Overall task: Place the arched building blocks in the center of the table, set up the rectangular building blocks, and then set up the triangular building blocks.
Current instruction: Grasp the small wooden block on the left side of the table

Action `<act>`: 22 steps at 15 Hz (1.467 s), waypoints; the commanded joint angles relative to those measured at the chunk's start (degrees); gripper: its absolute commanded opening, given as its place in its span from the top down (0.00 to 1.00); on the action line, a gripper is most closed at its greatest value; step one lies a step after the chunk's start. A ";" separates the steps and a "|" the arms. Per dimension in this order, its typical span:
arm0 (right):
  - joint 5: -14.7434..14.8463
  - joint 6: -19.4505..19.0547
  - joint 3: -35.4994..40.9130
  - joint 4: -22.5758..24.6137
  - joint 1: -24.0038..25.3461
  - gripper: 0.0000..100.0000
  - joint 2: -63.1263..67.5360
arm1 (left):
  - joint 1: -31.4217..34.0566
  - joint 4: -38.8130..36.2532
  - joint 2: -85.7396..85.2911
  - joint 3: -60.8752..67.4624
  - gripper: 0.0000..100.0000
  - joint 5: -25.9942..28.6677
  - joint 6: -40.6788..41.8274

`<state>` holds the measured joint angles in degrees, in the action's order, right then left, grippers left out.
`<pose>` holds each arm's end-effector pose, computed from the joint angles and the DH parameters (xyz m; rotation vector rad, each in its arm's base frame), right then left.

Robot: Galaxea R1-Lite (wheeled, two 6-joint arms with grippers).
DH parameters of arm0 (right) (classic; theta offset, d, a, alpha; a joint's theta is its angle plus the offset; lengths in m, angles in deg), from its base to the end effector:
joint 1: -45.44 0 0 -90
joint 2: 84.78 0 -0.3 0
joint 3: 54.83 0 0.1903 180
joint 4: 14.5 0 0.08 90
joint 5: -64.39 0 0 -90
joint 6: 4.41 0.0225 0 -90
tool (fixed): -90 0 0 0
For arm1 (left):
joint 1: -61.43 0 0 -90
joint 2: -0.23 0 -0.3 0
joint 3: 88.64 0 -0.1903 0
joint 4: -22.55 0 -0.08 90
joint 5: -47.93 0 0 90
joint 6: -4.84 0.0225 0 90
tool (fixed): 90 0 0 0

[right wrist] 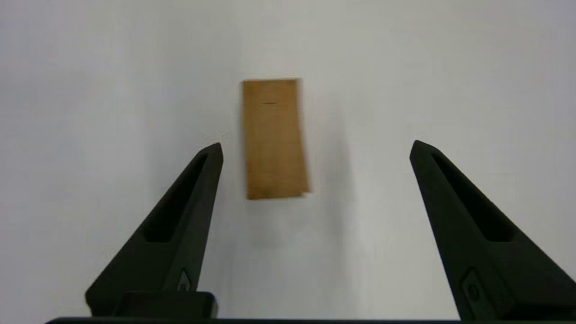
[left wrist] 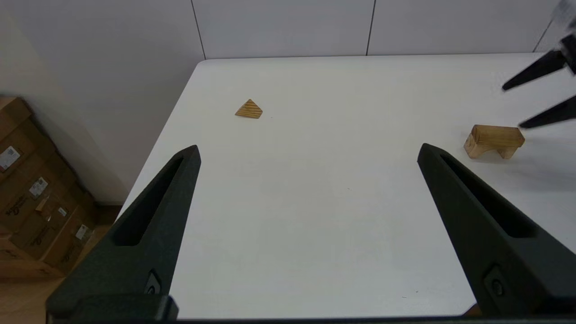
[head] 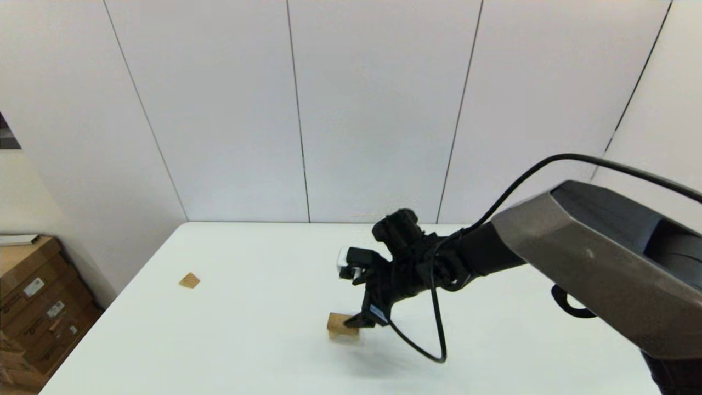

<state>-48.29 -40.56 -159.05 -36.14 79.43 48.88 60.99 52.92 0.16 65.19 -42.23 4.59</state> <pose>0.3568 0.2510 0.0451 -0.6287 0.6028 1.1843 -0.0271 0.0003 0.0764 -0.0040 0.0721 -0.0047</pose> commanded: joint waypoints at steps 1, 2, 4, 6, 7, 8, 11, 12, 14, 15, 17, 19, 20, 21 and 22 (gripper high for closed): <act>-2.46 6.54 4.82 -0.41 -7.09 0.00 -19.40 | 0.00 0.03 0.07 -0.01 0.00 -0.02 -0.02; -2.20 9.09 6.93 -0.59 -8.76 0.00 -26.17 | 0.00 0.03 0.07 -0.01 0.00 -0.02 -0.02; 0.17 14.27 11.59 -3.49 -11.84 0.00 -40.93 | 0.00 0.03 0.07 -0.01 0.00 -0.02 -0.02; 5.01 15.42 16.42 -11.40 -16.32 0.00 -56.14 | 0.00 0.03 0.07 -0.01 0.00 -0.02 -0.02; 7.47 15.59 18.27 -14.83 -17.20 0.00 -62.11 | -0.09 0.03 0.07 -0.01 0.00 -0.02 -0.02; 10.46 15.77 20.20 -17.90 -17.73 0.00 -67.83 | 0.00 0.03 0.07 -0.01 0.00 -0.02 -0.02; 22.50 18.49 25.92 -22.39 -18.08 0.00 -80.84 | 0.00 0.03 0.07 -0.01 0.00 -0.02 -0.02; 26.45 18.49 28.47 -22.39 -18.17 0.00 -84.09 | 0.00 0.03 0.07 -0.01 0.00 -0.02 -0.02; 31.29 18.49 33.91 -22.47 -18.17 0.00 -90.94 | 0.00 0.03 0.07 -0.01 0.00 -0.02 -0.02; 32.34 18.40 37.61 -22.39 -18.17 0.00 -94.46 | 0.00 0.03 0.07 -0.01 0.00 -0.02 -0.02; 35.24 18.23 44.46 -22.30 -19.40 0.00 -102.54 | 0.00 0.03 0.07 -0.01 0.00 -0.02 -0.02; 35.33 18.05 48.50 -22.39 -26.34 0.00 -108.61 | 0.00 0.03 0.07 -0.01 0.00 -0.02 -0.02; 35.24 18.05 50.61 -22.47 -28.01 0.00 -111.68 | 0.00 0.03 0.07 -0.01 0.00 -0.02 -0.02; 35.15 18.05 52.81 -22.47 -29.59 0.00 -114.76 | 0.00 0.03 0.07 -0.01 0.00 -0.02 -0.02; 35.15 17.96 54.92 -22.56 -31.44 0.00 -117.49 | -0.09 0.03 0.07 -0.01 0.00 -0.02 -0.02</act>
<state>-13.48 -22.34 -110.56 -58.42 53.68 -57.76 60.99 52.92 0.16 65.19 -42.20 4.59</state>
